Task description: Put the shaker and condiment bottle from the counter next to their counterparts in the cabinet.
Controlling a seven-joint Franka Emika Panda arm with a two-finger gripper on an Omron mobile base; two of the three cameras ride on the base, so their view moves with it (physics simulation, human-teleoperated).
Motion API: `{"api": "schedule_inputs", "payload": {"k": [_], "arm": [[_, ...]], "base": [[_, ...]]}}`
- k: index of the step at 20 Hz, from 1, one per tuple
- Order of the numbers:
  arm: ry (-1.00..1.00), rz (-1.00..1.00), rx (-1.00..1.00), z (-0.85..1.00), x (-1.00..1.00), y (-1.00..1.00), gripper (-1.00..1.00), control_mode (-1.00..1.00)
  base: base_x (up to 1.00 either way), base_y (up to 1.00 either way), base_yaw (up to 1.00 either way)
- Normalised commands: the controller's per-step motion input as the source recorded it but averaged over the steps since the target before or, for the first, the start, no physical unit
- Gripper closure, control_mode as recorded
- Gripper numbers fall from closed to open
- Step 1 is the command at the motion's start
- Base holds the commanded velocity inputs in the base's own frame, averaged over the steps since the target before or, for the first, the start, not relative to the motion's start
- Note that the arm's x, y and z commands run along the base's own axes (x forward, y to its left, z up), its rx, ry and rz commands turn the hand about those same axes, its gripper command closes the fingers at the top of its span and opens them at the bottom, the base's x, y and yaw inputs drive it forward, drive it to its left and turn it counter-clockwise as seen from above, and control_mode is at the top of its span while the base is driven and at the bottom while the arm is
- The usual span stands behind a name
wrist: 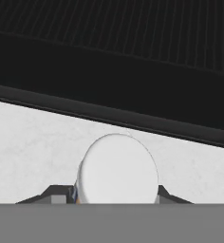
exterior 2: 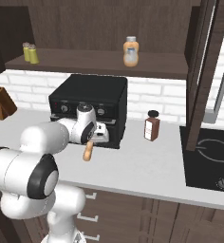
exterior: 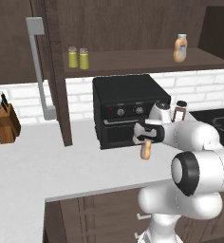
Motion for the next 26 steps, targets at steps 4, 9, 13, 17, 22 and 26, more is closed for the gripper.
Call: {"api": "schedule_inputs", "payload": {"k": [4, 9, 13, 17, 22, 26], "arm": [[-0.02, 0.0, 0.0, 0.0, -0.85, 0.0, 1.0, -1.0], [-0.07, 0.0, 0.0, 0.16, -0.87, 0.0, 1.0, -1.0], [-0.08, 0.0, 0.0, 0.71, -0.48, 0.0, 1.0, -1.0], [-0.01, -0.02, 0.0, 0.87, -0.28, 0.0, 1.0, -1.0], [0.0, -0.02, 0.0, 0.97, -0.08, 0.0, 1.0, -1.0], [0.0, -0.03, 0.0, 0.9, -0.07, 0.0, 1.0, -1.0]], "base": [[0.0, 0.0, 0.0], [0.0, 0.0, 0.0], [0.0, 0.0, 0.0], [0.0, 0.0, 0.0], [0.0, 0.0, 0.0], [0.0, 0.0, 0.0]]}}
